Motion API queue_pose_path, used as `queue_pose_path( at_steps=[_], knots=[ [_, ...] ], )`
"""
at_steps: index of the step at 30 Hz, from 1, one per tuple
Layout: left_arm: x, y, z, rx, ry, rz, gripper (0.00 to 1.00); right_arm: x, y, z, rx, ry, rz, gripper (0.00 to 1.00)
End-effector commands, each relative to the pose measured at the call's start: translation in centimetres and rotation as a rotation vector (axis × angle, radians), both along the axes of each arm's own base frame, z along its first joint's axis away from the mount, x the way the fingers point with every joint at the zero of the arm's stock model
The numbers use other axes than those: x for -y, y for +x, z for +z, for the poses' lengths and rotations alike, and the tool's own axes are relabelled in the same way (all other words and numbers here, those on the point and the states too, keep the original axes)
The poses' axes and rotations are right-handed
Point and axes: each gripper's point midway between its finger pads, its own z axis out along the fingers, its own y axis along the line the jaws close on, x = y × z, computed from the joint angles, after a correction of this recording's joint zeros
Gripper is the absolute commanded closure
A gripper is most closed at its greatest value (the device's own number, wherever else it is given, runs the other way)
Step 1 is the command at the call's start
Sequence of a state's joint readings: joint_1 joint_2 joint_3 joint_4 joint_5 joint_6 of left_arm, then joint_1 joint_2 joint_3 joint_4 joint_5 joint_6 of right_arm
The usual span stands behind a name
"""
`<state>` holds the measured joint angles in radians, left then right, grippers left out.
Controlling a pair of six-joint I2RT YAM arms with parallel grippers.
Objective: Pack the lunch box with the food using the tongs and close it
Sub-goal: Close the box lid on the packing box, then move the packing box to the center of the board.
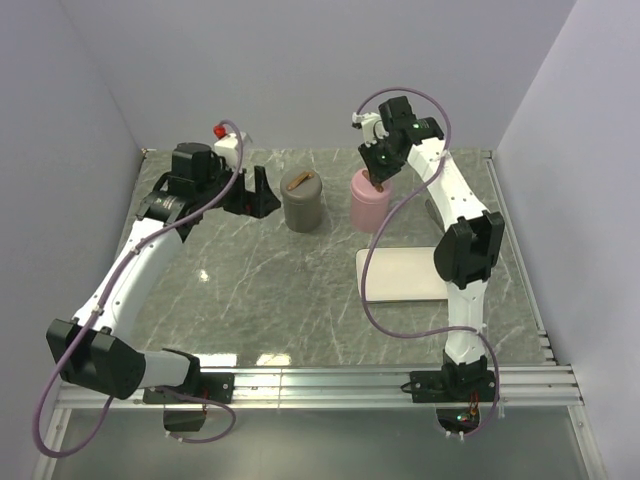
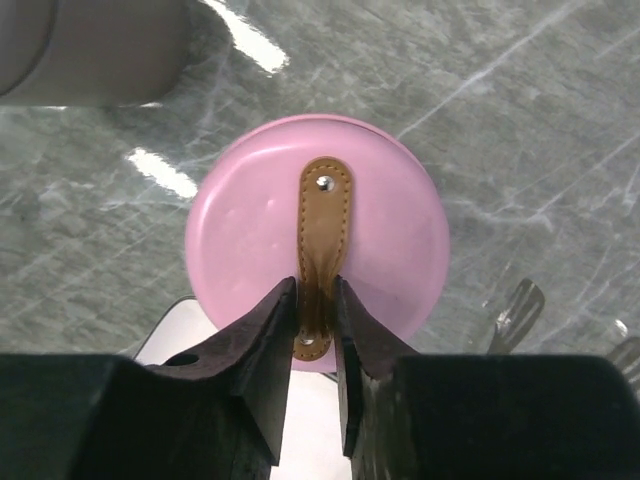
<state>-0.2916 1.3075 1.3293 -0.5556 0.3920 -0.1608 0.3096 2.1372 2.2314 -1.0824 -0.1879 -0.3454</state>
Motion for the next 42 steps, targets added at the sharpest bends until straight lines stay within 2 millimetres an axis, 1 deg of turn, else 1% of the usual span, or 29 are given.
queue_pose_path(
  at_steps=[1,2,4,5,7,8,9,11,12,14,15,16,17,19,20,21,22,23,24,28,32,33,34,35,36,37,38,41,42],
  knots=[
    [0.1,1.0,1.7,0.009,-0.127,0.017,0.01,-1.2,-1.0,4.9,0.091,0.105,0.026,0.71],
    [-0.2,1.4,2.1,0.021,-0.160,0.010,0.01,-1.2,-0.9,6.5,0.131,0.137,0.022,0.67],
    [-0.4,1.7,2.8,0.025,-0.217,0.015,0.01,-1.6,-1.1,8.1,0.152,0.208,0.036,0.62],
    [-0.8,2.0,3.1,0.036,-0.243,0.015,0.01,-1.7,-1.0,10.0,0.195,0.259,0.023,0.60],
    [-1.1,2.8,4.2,0.074,-0.293,0.024,0.01,-0.5,-0.7,11.4,0.212,0.344,-0.015,0.58],
    [-1.6,3.2,4.6,0.086,-0.310,0.034,0.00,-0.8,-0.8,13.5,0.231,0.452,-0.022,0.57],
    [-1.8,4.0,5.0,0.103,-0.324,0.036,0.01,0.8,-0.4,13.9,0.228,0.497,-0.063,0.56],
    [-2.4,5.1,5.7,0.110,-0.346,0.052,0.01,1.2,-0.4,15.7,0.204,0.640,-0.107,0.53],
    [-2.6,6.1,4.9,0.085,-0.353,0.062,0.01,3.1,0.1,15.4,0.187,0.673,-0.167,0.53],
    [-3.5,7.4,5.0,0.083,-0.369,0.080,0.01,4.2,0.6,15.1,0.142,0.737,-0.268,0.53],
    [-3.6,8.2,4.1,0.054,-0.378,0.084,0.01,5.2,0.9,13.9,0.120,0.728,-0.339,0.52],
    [-3.9,8.9,4.2,0.054,-0.403,0.096,0.01,6.7,1.2,13.0,0.107,0.725,-0.399,0.52],
    [-4.5,9.5,4.0,0.047,-0.415,0.111,0.02,7.1,1.3,12.4,0.080,0.738,-0.453,0.53],
    [-4.4,10.8,2.9,0.008,-0.449,0.116,0.02,8.5,1.4,9.8,0.049,0.707,-0.543,0.53],
    [-5.4,11.6,2.8,0.005,-0.458,0.139,0.02,8.9,1.5,8.9,0.046,0.686,-0.571,0.53],
    [-5.4,12.6,1.4,-0.039,-0.467,0.154,0.03,9.2,1.4,7.6,0.023,0.669,-0.592,0.54],
    [-5.3,12.9,0.9,-0.067,-0.476,0.152,0.05,9.3,1.3,5.8,-0.027,0.650,-0.620,0.55],
    [-5.1,13.5,1.0,-0.073,-0.484,0.141,0.06,9.3,1.3,4.9,-0.060,0.645,-0.632,0.57],
    [-5.1,14.3,-0.5,-0.117,-0.495,0.149,0.07,9.2,1.2,3.9,-0.097,0.646,-0.646,0.58],
    [-4.3,16.3,-2.5,-0.158,-0.567,0.113,0.20,9.4,1.5,-0.7,-0.196,0.691,-0.725,0.58],
    [-3.1,17.7,-4.5,-0.230,-0.661,0.037,0.30,10.1,2.3,-3.3,-0.275,0.758,-0.822,0.58],
    [-2.9,18.3,-6.2,-0.271,-0.674,0.041,0.31,10.7,2.2,-4.2,-0.301,0.767,-0.861,0.57],
    [-2.8,18.6,-6.6,-0.283,-0.681,0.034,0.33,10.6,2.2,-4.8,-0.334,0.787,-0.893,0.57],
    [-2.6,18.9,-6.8,-0.289,-0.688,0.024,0.34,10.4,2.3,-5.1,-0.344,0.803,-0.892,0.57],
    [-2.2,19.0,-7.9,-0.324,-0.702,0.007,0.35,9.9,1.7,-5.8,-0.387,0.825,-0.890,0.57],
    [-1.9,19.3,-8.0,-0.329,-0.705,-0.004,0.36,9.5,2.1,-5.9,-0.397,0.867,-0.897,0.57],
    [-1.7,19.6,-9.1,-0.354,-0.706,-0.002,0.36,9.1,2.0,-6.4,-0.423,0.888,-0.898,0.57],
    [-1.5,20.3,-10.2,-0.368,-0.715,-0.014,0.36,7.9,2.0,-7.6,-0.472,0.919,-0.889,0.56],
    [-0.2,20.0,-10.5,-0.385,-0.712,-0.037,0.36,7.6,2.3,-7.4,-0.477,0.924,-0.875,0.55]
  ],
)
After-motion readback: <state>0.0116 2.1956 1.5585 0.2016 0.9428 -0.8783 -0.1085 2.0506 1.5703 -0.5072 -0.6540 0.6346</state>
